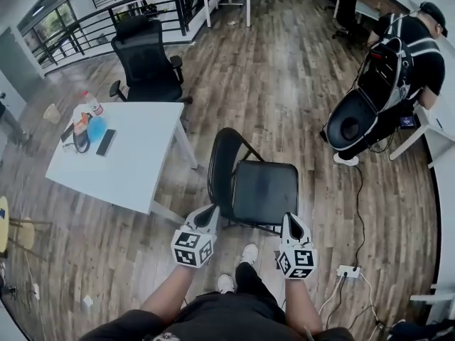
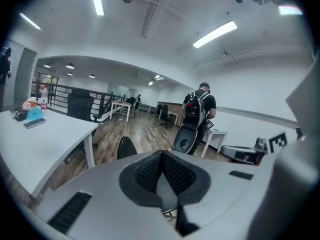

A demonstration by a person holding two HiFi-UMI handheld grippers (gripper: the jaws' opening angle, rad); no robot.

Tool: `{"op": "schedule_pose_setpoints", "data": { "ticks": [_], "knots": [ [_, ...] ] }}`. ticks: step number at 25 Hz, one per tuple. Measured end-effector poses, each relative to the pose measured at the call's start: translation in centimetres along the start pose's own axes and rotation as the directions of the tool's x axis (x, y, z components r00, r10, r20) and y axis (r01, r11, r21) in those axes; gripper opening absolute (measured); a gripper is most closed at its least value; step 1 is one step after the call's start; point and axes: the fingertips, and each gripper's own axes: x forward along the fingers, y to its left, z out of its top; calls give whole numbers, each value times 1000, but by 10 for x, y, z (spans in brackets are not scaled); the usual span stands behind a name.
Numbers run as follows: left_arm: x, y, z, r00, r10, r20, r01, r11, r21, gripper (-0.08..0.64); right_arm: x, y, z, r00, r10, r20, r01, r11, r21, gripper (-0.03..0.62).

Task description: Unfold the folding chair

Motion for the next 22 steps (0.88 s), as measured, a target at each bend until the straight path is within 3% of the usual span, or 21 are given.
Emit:
{"op": "schedule_pose_setpoints", "data": {
  "ticks": [4, 8, 12, 16, 19, 22],
  "knots": [
    [-49, -30, -2, 998, -29, 48, 29, 1000, 3, 6, -58, 39, 42, 997, 7, 74, -8, 1000, 13, 15],
    [-81, -56, -11, 997, -68, 46, 68, 998, 2, 6, -100, 74, 43, 996, 9, 90, -8, 1000, -13, 15],
    [-101, -79, -8, 993, -101, 55, 100, 995, 24, 6, -122, 107, 39, 997, 9, 74, 0, 991, -132, 15],
    [-111, -90, -2, 994, -80, 74, 77, 996, 51, 6, -128, 82, 53, 995, -50, 87, 66, 979, -192, 15],
    [-113, -91, 1, 995, -46, 88, 41, 997, 62, 6, -133, 64, 56, 994, -45, 101, 64, 979, -195, 15],
    [-110, -103, 1, 995, -5, 98, -7, 993, 120, 6, -142, 48, 55, 994, -32, 104, 51, 981, -189, 15]
  ]
}}
